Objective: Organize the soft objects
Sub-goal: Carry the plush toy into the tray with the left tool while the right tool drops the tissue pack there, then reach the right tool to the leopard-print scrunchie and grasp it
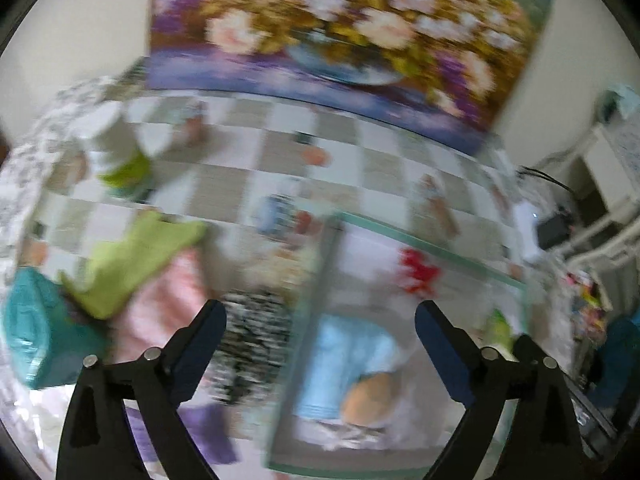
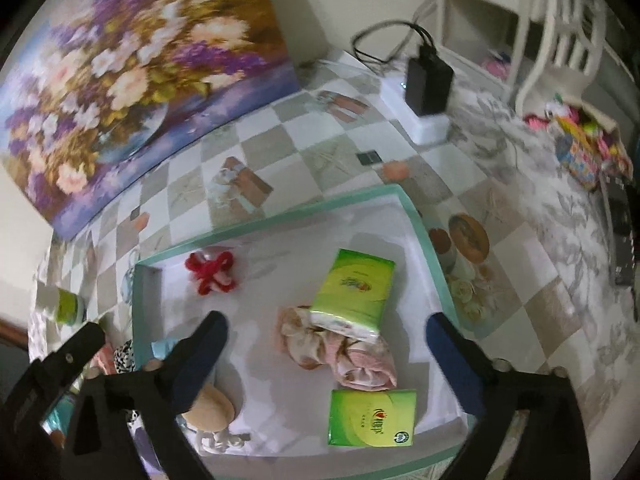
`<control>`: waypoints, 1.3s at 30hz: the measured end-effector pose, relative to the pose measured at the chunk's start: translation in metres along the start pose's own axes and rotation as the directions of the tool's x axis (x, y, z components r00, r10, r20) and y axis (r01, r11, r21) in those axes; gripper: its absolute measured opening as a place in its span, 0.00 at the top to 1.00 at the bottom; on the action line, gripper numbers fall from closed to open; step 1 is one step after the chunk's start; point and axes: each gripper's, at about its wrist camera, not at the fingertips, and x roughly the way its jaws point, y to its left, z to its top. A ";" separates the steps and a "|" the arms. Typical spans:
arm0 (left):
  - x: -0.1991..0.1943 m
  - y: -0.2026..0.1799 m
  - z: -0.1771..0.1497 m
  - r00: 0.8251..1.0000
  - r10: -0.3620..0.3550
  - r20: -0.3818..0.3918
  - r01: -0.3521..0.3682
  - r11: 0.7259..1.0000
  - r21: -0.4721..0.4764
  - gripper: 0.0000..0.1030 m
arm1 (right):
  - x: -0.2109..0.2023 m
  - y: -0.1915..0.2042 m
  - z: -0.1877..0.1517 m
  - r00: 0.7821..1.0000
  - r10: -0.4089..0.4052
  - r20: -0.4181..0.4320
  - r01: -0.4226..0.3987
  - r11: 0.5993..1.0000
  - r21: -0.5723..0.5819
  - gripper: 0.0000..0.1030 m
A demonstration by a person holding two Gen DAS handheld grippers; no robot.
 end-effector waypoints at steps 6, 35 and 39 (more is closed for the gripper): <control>-0.018 0.044 0.015 0.998 0.046 0.039 -0.043 0.996 -0.082 0.02 | -0.010 0.031 -0.006 0.999 0.022 0.024 -0.020 0.995 -0.094 0.00; -0.042 0.192 0.033 0.989 0.146 0.001 -0.140 0.952 -0.273 0.02 | 0.008 0.186 -0.070 0.940 0.284 -0.191 -0.338 0.854 -0.395 0.00; -0.030 0.179 0.032 0.992 0.119 -0.040 -0.125 0.964 -0.235 0.02 | 0.020 0.198 -0.084 0.938 0.257 -0.234 -0.338 0.831 -0.442 0.10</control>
